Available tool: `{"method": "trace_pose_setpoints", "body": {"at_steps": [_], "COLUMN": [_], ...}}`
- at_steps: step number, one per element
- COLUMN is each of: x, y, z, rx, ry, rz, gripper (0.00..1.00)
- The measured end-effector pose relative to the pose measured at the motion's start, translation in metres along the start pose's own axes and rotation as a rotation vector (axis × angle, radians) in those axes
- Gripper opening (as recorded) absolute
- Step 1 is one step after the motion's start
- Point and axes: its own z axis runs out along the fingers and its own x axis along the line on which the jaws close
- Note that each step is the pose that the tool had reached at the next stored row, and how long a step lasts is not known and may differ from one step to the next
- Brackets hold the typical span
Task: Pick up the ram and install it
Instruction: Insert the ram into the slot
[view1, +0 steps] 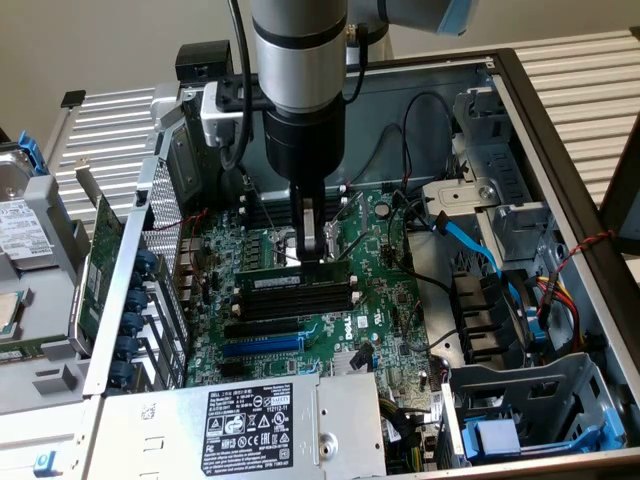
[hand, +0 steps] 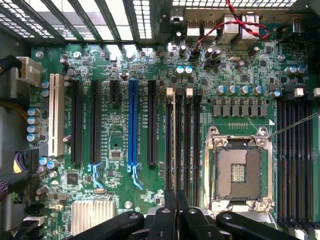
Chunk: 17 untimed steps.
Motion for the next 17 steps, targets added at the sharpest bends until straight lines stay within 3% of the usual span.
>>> {"method": "trace_pose_setpoints", "body": {"at_steps": [8, 15, 17], "x": [0.0, -0.0009, -0.0025], "y": [-0.0002, -0.0002, -0.0002], "z": [0.003, 0.005, 0.0055], "rx": [-0.0006, 0.0, 0.0001], "ry": [0.0061, 0.0225, 0.0233], "rz": [0.0, -0.001, -0.002], "gripper": [0.12, 0.12, 0.12]}}
